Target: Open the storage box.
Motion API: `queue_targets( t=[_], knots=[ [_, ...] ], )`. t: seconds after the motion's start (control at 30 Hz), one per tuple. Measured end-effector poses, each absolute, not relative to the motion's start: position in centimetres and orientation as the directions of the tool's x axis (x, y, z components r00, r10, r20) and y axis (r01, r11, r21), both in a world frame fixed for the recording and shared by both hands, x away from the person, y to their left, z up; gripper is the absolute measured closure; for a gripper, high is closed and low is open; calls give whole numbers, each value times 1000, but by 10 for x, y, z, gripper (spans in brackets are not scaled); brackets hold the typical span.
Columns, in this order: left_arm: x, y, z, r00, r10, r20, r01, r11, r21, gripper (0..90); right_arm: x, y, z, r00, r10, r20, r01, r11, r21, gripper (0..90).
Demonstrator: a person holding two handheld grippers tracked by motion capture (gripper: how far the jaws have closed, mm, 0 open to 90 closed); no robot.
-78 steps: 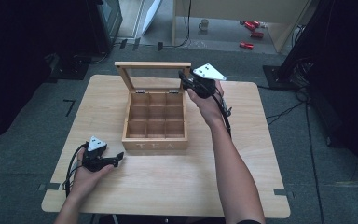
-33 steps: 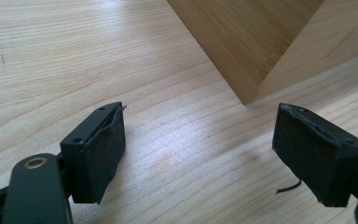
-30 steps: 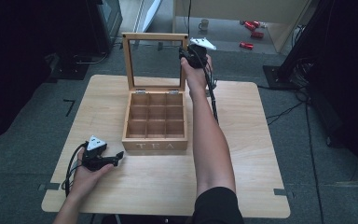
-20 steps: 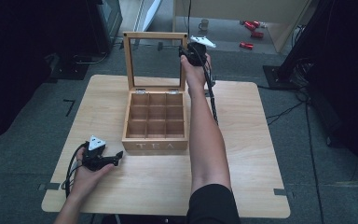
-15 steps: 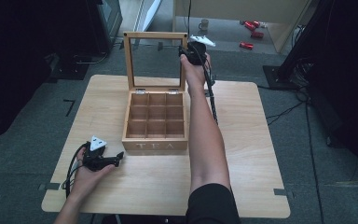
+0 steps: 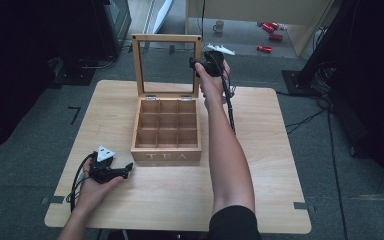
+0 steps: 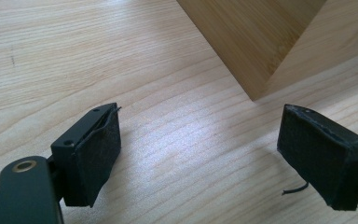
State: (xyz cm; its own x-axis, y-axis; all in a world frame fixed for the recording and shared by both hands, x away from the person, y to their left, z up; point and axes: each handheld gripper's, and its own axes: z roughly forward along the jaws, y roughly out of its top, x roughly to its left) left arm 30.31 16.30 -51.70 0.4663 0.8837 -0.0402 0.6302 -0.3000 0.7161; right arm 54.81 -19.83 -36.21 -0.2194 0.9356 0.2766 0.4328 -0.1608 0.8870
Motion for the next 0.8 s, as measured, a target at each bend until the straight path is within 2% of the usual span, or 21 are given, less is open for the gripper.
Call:
queue_targets(
  t=[0.27,0.6,0.8],
  knots=[
    [303,164,-517,467,883,-40,631,-301,715,144,517,-211,-369,-247,931,267,449,-134,884,135],
    [302,162,-517,463,886,-36,628,-299,719,150,470,-233,-378,-264,947,186,467,-43,883,104],
    [302,162,-517,466,884,-31,626,-305,718,155,444,-250,-385,-281,944,173,476,-19,879,90]
  ],
)
